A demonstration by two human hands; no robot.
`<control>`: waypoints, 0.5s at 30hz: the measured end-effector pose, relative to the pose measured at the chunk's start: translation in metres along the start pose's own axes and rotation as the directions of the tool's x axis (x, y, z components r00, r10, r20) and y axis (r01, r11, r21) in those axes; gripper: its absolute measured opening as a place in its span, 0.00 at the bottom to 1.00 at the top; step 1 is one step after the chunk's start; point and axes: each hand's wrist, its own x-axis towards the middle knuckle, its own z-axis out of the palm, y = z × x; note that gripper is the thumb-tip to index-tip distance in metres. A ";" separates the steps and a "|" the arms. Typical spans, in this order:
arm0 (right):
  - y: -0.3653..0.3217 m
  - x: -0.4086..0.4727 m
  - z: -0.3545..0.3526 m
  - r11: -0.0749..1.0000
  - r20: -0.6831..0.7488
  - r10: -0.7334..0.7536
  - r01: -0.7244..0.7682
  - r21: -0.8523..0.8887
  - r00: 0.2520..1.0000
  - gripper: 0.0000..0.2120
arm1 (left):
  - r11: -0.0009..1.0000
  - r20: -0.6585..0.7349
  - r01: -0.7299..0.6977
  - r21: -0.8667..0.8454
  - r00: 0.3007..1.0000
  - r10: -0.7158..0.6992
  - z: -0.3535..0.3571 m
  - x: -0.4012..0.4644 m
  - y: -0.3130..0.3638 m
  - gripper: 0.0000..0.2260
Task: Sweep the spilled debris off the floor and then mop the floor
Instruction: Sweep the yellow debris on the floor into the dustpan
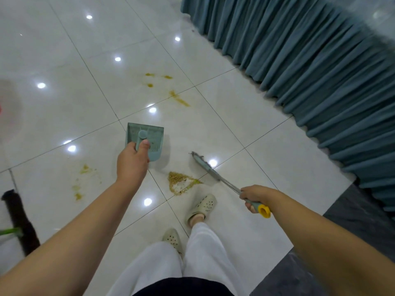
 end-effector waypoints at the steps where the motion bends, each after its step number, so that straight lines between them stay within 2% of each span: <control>1: 0.003 0.003 0.003 1.000 0.005 0.020 -0.020 0.024 1.000 0.11 | 1.000 -0.004 0.005 -0.013 1.000 -0.005 -0.002 -0.001 -0.003 0.15; 7: 0.012 0.000 0.054 0.981 0.086 0.072 -0.086 0.172 0.994 0.04 | 0.999 -0.032 0.033 -0.041 0.999 -0.034 -0.008 -0.005 -0.013 0.15; 15: 0.002 -0.019 0.105 0.949 0.236 0.081 -0.147 0.280 0.968 0.07 | 0.998 -0.048 0.032 -0.062 0.998 -0.035 -0.017 -0.009 -0.017 0.16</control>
